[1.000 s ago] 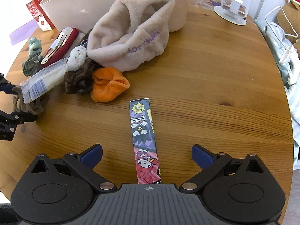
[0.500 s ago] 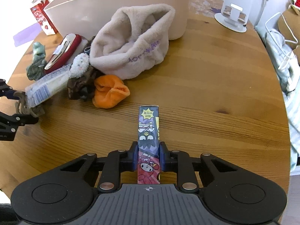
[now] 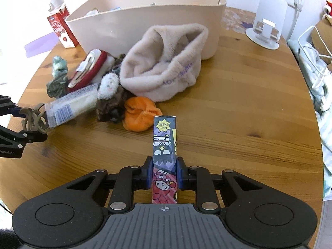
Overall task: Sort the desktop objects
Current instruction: 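Lift the claw clip and candy box and carry them over the basket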
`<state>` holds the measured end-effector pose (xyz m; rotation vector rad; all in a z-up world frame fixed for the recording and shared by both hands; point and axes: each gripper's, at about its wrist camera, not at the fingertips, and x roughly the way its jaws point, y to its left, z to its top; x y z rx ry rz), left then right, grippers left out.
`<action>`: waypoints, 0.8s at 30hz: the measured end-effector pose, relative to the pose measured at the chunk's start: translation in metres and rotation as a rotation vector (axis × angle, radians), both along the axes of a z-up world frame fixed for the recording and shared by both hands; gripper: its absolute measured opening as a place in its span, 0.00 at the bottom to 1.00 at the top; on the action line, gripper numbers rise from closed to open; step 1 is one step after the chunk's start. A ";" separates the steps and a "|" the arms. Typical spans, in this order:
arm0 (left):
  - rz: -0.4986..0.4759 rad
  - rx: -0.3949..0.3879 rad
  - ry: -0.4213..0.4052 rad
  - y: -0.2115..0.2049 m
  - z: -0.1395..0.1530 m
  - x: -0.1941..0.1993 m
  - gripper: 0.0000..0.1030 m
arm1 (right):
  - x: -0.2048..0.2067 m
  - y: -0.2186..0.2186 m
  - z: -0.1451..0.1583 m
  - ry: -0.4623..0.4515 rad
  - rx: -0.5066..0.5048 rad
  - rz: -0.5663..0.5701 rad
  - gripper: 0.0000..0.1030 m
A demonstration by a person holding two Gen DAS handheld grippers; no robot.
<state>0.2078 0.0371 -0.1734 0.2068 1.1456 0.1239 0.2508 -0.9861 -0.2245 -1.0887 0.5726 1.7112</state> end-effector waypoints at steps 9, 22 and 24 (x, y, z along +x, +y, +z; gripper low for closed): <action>0.019 0.007 -0.053 0.004 0.021 -0.004 0.58 | -0.004 -0.003 0.013 0.010 0.034 0.008 0.21; -0.005 0.067 -0.144 0.005 0.054 0.010 0.58 | -0.013 0.005 0.048 0.045 0.129 0.035 0.21; -0.006 0.074 -0.161 0.006 0.061 0.014 0.58 | -0.014 0.008 0.053 0.047 0.141 0.039 0.21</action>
